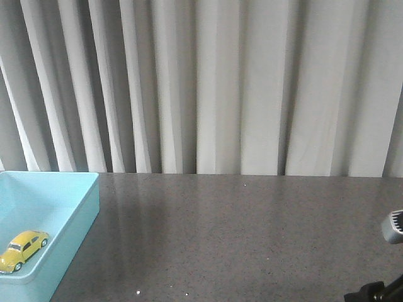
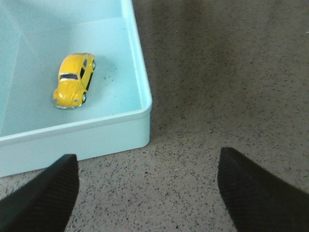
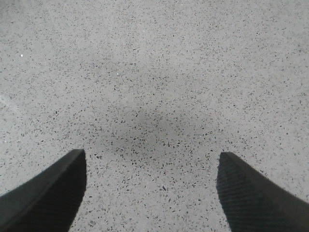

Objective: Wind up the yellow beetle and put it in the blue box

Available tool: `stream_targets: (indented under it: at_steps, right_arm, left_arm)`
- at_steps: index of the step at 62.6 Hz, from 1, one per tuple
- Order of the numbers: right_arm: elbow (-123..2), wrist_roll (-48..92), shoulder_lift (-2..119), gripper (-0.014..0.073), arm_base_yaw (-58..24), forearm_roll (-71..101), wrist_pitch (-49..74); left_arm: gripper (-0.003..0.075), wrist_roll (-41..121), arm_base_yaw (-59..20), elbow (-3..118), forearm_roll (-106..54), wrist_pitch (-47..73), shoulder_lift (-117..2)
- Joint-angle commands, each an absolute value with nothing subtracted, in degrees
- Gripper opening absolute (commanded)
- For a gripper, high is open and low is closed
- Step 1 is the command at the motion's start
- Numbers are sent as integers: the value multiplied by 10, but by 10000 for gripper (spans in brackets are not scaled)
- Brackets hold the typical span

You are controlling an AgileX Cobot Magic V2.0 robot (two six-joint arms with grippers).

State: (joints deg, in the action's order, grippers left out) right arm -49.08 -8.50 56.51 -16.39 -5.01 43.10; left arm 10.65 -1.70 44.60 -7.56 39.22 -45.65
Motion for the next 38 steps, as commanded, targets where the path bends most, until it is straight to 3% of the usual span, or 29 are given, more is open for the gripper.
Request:
stream_targets:
  at_steps: [1, 24, 38]
  right_arm:
    - [-505, -84, 557, 540, -163, -54, 400]
    - [-505, -84, 557, 540, -163, -33, 394]
    - [-505, -84, 557, 540, -163, -12, 387]
  left_arm:
    - [577, 99, -51, 431, -74, 310, -419]
    - [555, 98, -78, 387, -74, 280, -390]
    - [387, 96, -78, 387, -75, 280, -390]
